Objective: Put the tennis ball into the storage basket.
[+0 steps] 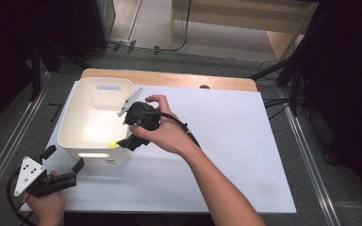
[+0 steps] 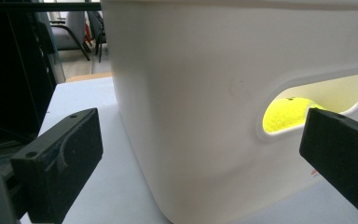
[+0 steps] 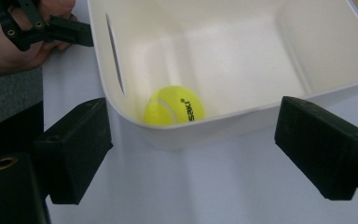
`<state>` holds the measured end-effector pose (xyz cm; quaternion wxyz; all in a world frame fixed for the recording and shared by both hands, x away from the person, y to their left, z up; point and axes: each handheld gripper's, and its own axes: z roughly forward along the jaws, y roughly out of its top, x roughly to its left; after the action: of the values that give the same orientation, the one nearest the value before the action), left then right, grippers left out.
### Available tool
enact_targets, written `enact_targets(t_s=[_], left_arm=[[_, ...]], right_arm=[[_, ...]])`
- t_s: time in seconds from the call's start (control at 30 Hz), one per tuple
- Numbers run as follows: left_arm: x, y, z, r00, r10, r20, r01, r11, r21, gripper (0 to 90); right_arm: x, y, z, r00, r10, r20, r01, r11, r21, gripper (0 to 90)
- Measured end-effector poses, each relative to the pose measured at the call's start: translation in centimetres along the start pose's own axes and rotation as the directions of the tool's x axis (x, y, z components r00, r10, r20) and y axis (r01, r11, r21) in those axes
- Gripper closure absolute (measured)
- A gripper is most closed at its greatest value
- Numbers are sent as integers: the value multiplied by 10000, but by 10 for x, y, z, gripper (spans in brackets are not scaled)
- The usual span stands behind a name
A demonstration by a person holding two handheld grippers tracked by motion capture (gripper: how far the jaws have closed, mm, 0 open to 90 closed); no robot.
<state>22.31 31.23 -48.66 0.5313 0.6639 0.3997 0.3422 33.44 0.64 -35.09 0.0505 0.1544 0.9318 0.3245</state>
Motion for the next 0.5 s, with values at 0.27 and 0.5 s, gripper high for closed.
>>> enact_targets(t_s=[0.27,0.5], left_arm=[[0,0,0,10000,31,-14,-31,10000,18,0],[0,0,0,10000,41,0,-41,10000,22,0]], right_arm=[[-3,-20,-10,9980,368,506,-362,9993,-128,82],[-6,-37,-19,9927,781,922,-768,9969,-180,0]])
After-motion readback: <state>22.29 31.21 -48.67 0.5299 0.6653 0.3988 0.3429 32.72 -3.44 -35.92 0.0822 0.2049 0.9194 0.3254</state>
